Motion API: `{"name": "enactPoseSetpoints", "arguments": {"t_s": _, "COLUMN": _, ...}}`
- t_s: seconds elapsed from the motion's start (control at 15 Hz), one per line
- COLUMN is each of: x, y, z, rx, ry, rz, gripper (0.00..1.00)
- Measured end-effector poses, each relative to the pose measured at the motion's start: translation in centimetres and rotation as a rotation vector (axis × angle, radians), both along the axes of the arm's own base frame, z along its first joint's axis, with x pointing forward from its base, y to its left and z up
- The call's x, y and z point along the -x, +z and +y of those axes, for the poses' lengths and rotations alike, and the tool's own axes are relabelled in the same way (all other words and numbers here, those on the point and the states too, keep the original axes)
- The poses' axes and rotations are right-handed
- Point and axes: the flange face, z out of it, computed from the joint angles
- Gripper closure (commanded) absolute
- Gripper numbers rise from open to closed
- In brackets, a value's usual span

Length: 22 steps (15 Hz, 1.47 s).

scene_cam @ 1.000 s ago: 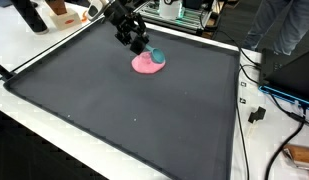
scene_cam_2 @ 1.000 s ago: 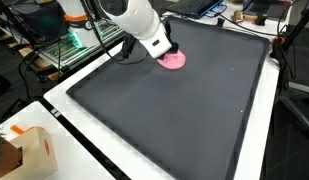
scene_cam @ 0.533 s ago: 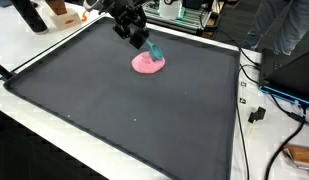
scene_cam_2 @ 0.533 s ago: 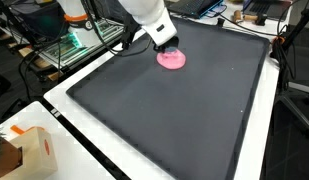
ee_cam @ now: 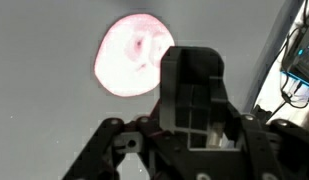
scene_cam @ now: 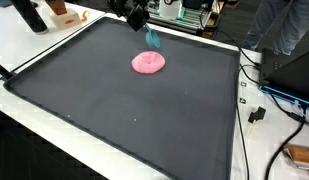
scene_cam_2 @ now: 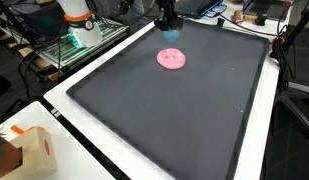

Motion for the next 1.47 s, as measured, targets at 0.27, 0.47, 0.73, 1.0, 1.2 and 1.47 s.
{"name": "enactPoseSetpoints", "arguments": {"t_s": 0.27, "x": 0.5, "y": 3.2, "z": 3.2, "rx": 0.173, "ry": -0.011, "rz": -0.012, "gripper": 0.71}}
{"name": "enactPoseSetpoints", "arguments": {"t_s": 0.47, "x": 1.0, "y": 4.5, "z": 6.2, "rx": 0.306, "ry": -0.012, "rz": -0.018, "gripper": 0.71}}
{"name": "enactPoseSetpoints", "arguments": {"t_s": 0.73, "x": 1.6, "y": 4.8, "z": 9.6, "rx": 0.439, "ry": -0.015, "rz": -0.027, "gripper": 0.71}}
{"name": "enactPoseSetpoints", "arguments": {"t_s": 1.0, "x": 2.1, "y": 4.6, "z": 11.3, "rx": 0.514, "ry": -0.014, "rz": -0.029, "gripper": 0.71}}
{"name": "enactPoseSetpoints", "arguments": {"t_s": 1.2, "x": 2.0, "y": 4.4, "z": 10.6, "rx": 0.514, "ry": -0.025, "rz": -0.016, "gripper": 0.71}}
{"name": "enactPoseSetpoints", "arguments": {"t_s": 1.47, "x": 1.3, "y": 3.9, "z": 6.2, "rx": 0.474, "ry": -0.067, "rz": 0.013, "gripper": 0.71}}
